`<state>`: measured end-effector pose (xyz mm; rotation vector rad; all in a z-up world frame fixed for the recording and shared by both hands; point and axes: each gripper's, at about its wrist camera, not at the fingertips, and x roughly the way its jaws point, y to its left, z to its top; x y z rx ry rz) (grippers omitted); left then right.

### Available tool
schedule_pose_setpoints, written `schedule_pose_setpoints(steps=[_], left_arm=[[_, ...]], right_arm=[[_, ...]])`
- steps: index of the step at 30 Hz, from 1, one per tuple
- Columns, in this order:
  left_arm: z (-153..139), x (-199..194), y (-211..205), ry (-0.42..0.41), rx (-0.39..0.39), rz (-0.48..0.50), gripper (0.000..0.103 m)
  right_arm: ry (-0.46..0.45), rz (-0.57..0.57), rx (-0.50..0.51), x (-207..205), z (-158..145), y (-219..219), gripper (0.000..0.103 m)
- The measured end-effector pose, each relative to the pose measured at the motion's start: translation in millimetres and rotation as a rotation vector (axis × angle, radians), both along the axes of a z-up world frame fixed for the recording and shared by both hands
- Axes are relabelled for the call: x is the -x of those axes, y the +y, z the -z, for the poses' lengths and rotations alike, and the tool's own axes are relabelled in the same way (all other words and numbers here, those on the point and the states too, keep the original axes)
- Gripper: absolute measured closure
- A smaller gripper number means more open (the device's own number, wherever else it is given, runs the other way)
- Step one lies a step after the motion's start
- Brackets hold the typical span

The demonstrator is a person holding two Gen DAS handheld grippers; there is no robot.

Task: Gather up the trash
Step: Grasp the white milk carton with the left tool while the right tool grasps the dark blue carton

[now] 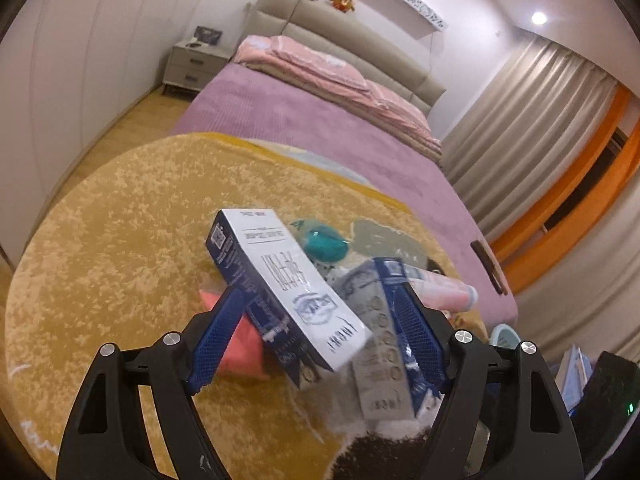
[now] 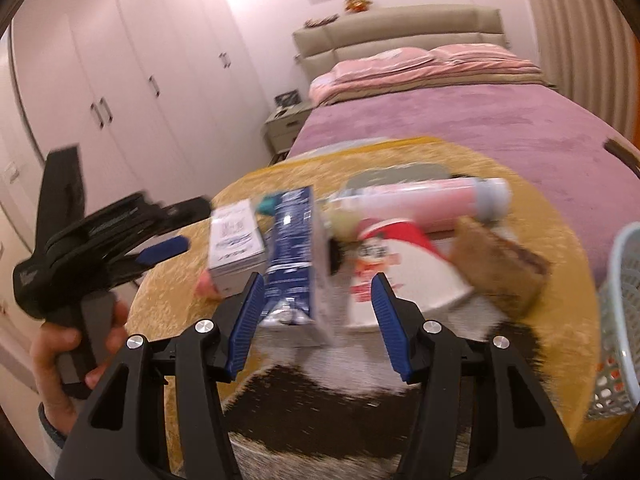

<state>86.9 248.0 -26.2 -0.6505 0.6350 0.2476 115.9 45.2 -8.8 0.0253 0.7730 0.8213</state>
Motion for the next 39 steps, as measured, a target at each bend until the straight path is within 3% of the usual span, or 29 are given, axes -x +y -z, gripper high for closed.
schedule_pose_setpoints(steps=[8, 10, 16, 19, 23, 25, 28, 31, 34, 39], left_arm=[[19, -31, 6, 0.109, -0.034, 0.006, 0.023], [23, -38, 7, 0.135, -0.036, -0.002, 0.02], [27, -49, 2, 0.195, -0.115, -0.012, 0.019], [30, -56, -5, 0.244, -0.177, -0.009, 0.018], [33, -65, -21, 0.321, -0.32, 0.002, 0.018], [31, -63, -26, 0.333, -0.363, 0.001, 0.028], [24, -52, -26, 0.315, -0.365, 0.005, 0.042], [16, -40, -24, 0.287, -0.336, 0.022, 0.051], [11, -21, -24, 0.223, -0.27, 0.051, 0.052], [2, 16, -34, 0.144, -0.232, 0.098, 0.052]], right_arm=[[0.04, -0.019, 0.093, -10, 22, 34, 0.052], [0.07, -0.036, 0.089, -14, 28, 35, 0.068], [0.117, -0.021, 0.039, -10, 29, 9, 0.069], [0.133, -0.012, 0.02, -5, 29, -6, 0.069], [0.134, -0.017, 0.021, -1, 29, -11, 0.069], [0.127, -0.019, 0.023, 2, 28, -14, 0.069], [0.114, -0.02, 0.024, 6, 24, -17, 0.069], [0.11, -0.028, 0.024, 12, 19, -21, 0.069], [0.099, -0.046, 0.032, 18, 14, -24, 0.069], [0.071, -0.071, 0.086, 37, 12, -29, 0.069]])
